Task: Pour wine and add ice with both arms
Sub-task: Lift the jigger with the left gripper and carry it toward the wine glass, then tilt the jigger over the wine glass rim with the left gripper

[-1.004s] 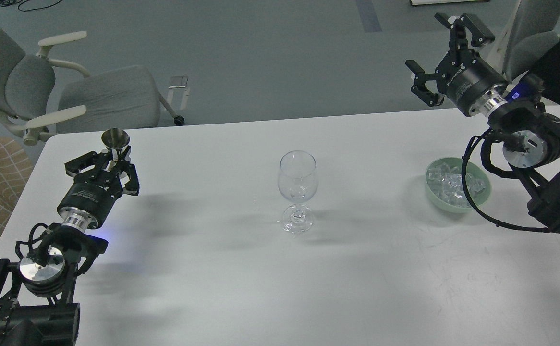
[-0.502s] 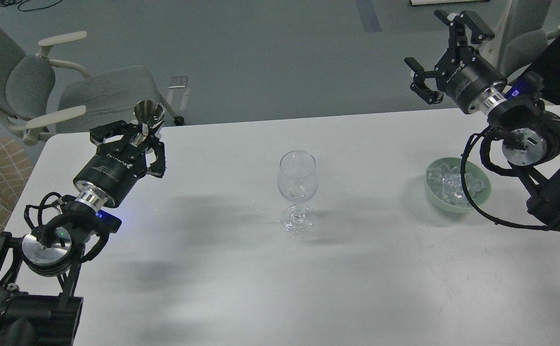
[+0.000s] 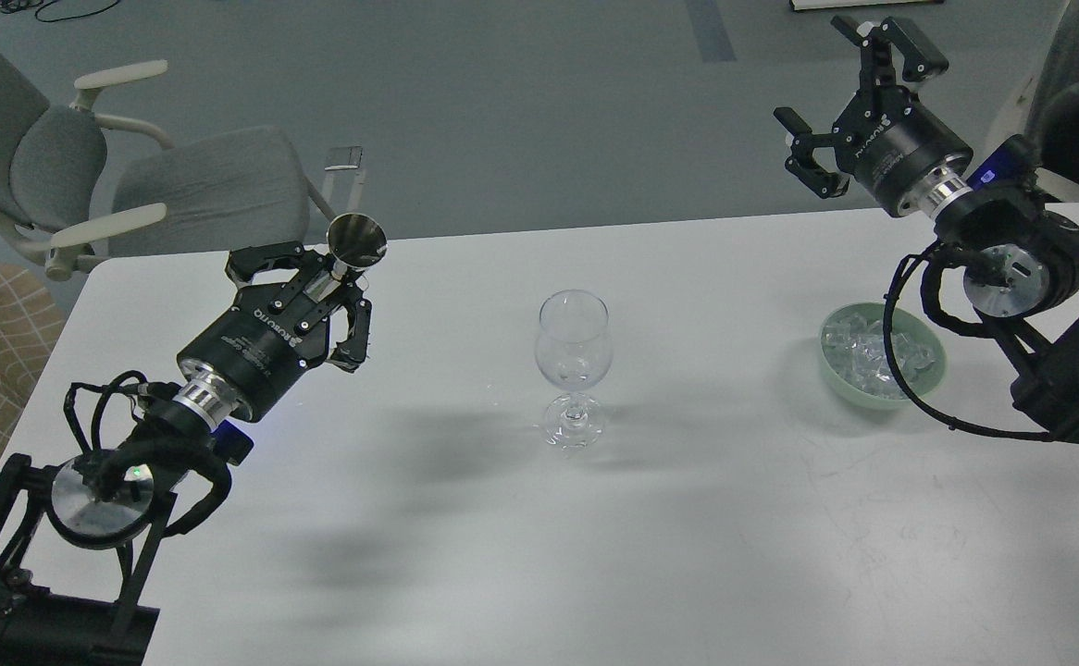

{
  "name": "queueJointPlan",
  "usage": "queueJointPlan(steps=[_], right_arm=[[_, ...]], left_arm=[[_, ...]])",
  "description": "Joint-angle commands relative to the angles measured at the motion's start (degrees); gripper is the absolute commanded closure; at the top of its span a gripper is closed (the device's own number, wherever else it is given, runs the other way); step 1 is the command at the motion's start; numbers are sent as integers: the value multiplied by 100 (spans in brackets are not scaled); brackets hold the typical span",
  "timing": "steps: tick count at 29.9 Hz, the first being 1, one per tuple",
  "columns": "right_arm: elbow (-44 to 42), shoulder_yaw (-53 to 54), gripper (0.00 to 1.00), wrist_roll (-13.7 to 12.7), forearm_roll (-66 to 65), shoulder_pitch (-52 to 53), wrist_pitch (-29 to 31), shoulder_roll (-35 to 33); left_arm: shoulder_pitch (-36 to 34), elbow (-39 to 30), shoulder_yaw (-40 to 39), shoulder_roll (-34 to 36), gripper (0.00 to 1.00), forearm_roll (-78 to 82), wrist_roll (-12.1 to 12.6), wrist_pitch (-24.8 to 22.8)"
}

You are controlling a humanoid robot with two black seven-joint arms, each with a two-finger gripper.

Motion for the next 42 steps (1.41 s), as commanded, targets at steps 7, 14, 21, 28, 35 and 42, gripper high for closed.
queueJointPlan(steps=[7,14,21,28,35,42], right_arm=[[31,-8,0,-7,9,-62,-1,-35],[31,-8,0,-8,9,-79,26,-44],[39,-8,0,-8,9,-88,52,-44],[136,-8,0,-7,9,-150,61,-53],[145,-8,0,-8,9,-220,61,-53],[145,-8,0,1,9,-229,61,-26]], left_arm=[[-194,-137,518,349,100,22,323,307],[-519,-128,1028,385,100,22,495,403],[-853,-111,1424,385,100,13,495,509],[-1319,187,1556,385,100,-13,495,553],[-1487,469,1556,367,100,13,495,579],[-1741,768,1565,297,100,22,495,667]])
